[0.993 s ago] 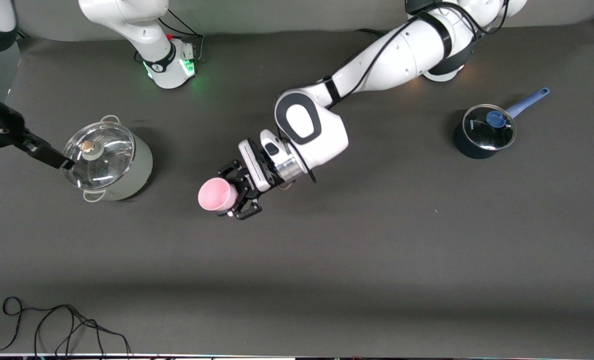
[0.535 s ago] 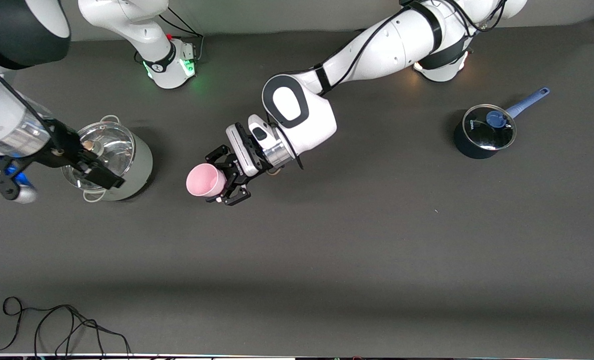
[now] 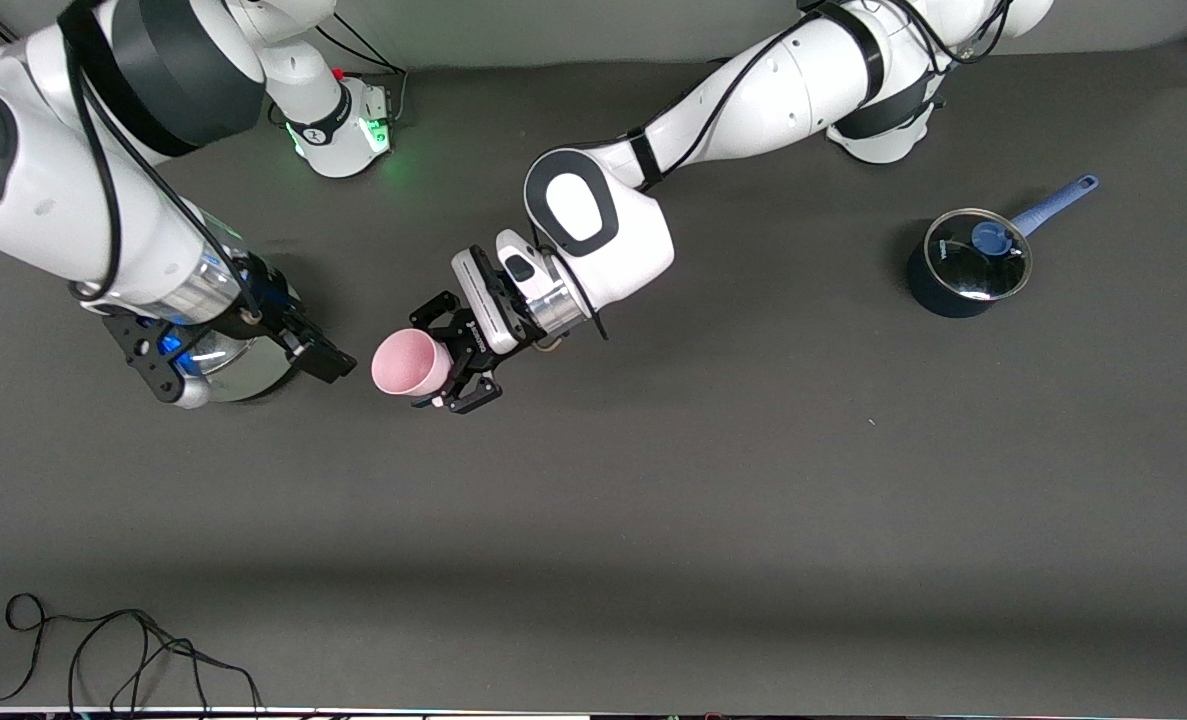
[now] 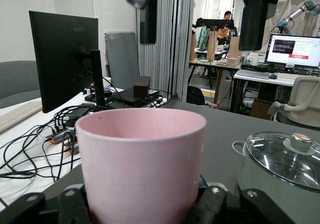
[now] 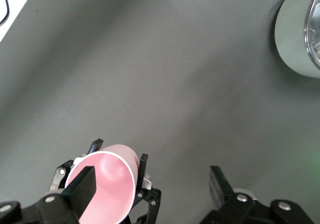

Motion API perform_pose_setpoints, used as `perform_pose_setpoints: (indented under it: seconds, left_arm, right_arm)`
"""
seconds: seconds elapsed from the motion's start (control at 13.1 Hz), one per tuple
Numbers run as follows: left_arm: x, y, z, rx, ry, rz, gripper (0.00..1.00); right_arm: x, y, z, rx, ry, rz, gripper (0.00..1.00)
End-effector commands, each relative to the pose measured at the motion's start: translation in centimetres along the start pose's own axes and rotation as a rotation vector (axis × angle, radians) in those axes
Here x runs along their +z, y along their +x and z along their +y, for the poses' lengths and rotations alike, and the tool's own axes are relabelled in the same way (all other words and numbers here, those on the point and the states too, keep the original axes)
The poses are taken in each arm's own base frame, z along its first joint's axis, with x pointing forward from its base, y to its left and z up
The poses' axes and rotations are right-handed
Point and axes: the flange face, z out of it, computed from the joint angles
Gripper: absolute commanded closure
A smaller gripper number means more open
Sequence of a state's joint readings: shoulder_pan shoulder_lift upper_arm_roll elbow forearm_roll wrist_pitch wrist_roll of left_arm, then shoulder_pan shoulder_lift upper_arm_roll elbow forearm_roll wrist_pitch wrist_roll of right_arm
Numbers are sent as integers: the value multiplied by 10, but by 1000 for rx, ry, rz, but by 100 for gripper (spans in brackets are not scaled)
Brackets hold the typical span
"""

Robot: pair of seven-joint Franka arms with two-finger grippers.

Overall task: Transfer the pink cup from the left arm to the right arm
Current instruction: 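Reach the right gripper to the pink cup held by the left gripper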

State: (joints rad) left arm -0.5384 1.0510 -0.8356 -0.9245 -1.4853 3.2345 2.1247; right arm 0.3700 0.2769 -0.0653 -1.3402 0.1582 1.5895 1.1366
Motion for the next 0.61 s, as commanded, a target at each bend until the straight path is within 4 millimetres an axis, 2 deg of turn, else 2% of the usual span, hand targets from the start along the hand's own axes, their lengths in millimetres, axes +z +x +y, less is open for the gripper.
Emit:
perform_pose_setpoints:
  seconds: [0.0, 0.08, 0.23, 0.53]
  left_arm:
    - [-1, 8, 3, -5, 19, 5, 100]
    - [-1, 8, 3, -5, 19, 5, 100]
    - [-1, 7, 3, -5, 19, 3, 100]
    - [-1, 8, 3, -5, 19, 5, 100]
  right_arm:
    - [-4, -12, -9, 43, 22, -27, 0]
    - [5, -13, -14, 55, 20, -42, 0]
    - [8, -13, -18, 64, 42, -74, 0]
    - [25, -23, -19, 81, 37, -88, 0]
